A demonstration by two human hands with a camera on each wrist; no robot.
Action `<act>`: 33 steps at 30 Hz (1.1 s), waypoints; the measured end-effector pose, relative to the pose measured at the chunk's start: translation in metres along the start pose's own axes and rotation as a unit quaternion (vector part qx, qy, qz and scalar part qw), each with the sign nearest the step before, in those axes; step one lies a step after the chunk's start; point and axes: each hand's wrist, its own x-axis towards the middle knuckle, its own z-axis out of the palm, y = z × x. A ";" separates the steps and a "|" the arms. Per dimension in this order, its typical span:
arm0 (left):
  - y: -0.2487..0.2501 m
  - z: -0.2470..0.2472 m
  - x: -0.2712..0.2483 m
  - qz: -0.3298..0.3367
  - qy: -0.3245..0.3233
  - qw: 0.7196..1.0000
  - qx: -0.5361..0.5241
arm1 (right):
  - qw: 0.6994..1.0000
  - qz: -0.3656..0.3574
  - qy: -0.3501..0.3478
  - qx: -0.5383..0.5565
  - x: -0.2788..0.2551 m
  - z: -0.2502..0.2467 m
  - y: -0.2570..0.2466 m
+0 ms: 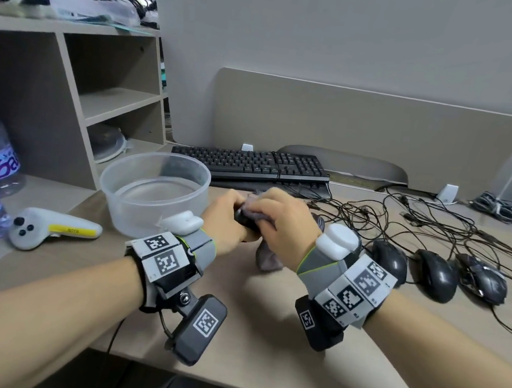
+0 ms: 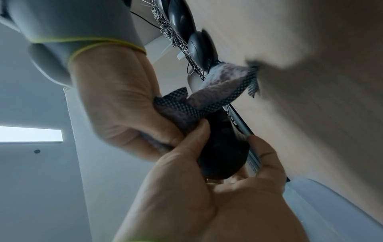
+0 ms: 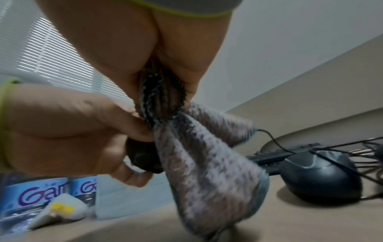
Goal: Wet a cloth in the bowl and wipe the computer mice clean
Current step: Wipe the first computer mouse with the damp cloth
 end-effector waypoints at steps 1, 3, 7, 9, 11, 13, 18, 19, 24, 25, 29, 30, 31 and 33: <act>-0.001 0.000 0.001 -0.004 0.000 1.000 -0.002 | 1.000 -0.026 -0.012 0.006 -0.003 0.001 -0.003; -0.001 0.001 0.000 -0.005 0.003 1.000 0.006 | 1.000 -0.026 -0.016 0.002 0.000 -0.001 0.004; -0.002 0.001 -0.001 0.009 0.014 0.998 0.056 | 1.000 0.006 0.004 -0.025 0.001 -0.005 0.004; -0.002 0.001 -0.001 0.010 0.013 0.999 0.044 | 0.999 -0.034 -0.017 -0.010 -0.006 0.000 -0.004; -0.002 0.000 -0.001 0.010 0.015 0.998 0.060 | 1.000 -0.019 -0.018 -0.018 -0.003 -0.004 0.007; -0.001 0.001 -0.003 0.006 0.015 0.996 0.085 | 0.997 0.058 -0.002 -0.049 0.002 -0.010 0.024; 0.008 0.005 -0.003 0.000 0.006 1.000 0.025 | 0.999 -0.029 -0.010 -0.008 -0.011 0.003 -0.007; 0.008 0.005 -0.004 -0.006 0.005 1.000 0.015 | 1.000 -0.028 -0.007 -0.003 -0.010 0.001 -0.002; 0.004 0.008 -0.004 -0.013 0.000 1.000 0.006 | 0.998 0.056 -0.011 -0.042 -0.007 -0.009 0.010; 0.006 0.009 -0.004 -0.011 -0.003 1.000 -0.008 | 0.999 0.020 -0.024 -0.021 -0.009 -0.005 -0.002; 0.008 0.006 -0.004 -0.021 0.003 1.000 -0.016 | 0.999 0.031 -0.013 -0.022 -0.006 -0.010 0.012; 0.007 0.005 -0.006 -0.022 0.008 1.000 0.001 | 0.996 0.072 -0.005 -0.043 -0.003 -0.013 0.022; 0.004 0.004 -0.006 -0.020 0.013 1.000 0.015 | 0.994 0.090 -0.010 -0.058 -0.003 -0.014 0.026; 0.001 0.003 -0.003 -0.011 0.012 1.000 0.018 | 0.996 0.055 -0.029 -0.057 -0.005 -0.010 0.012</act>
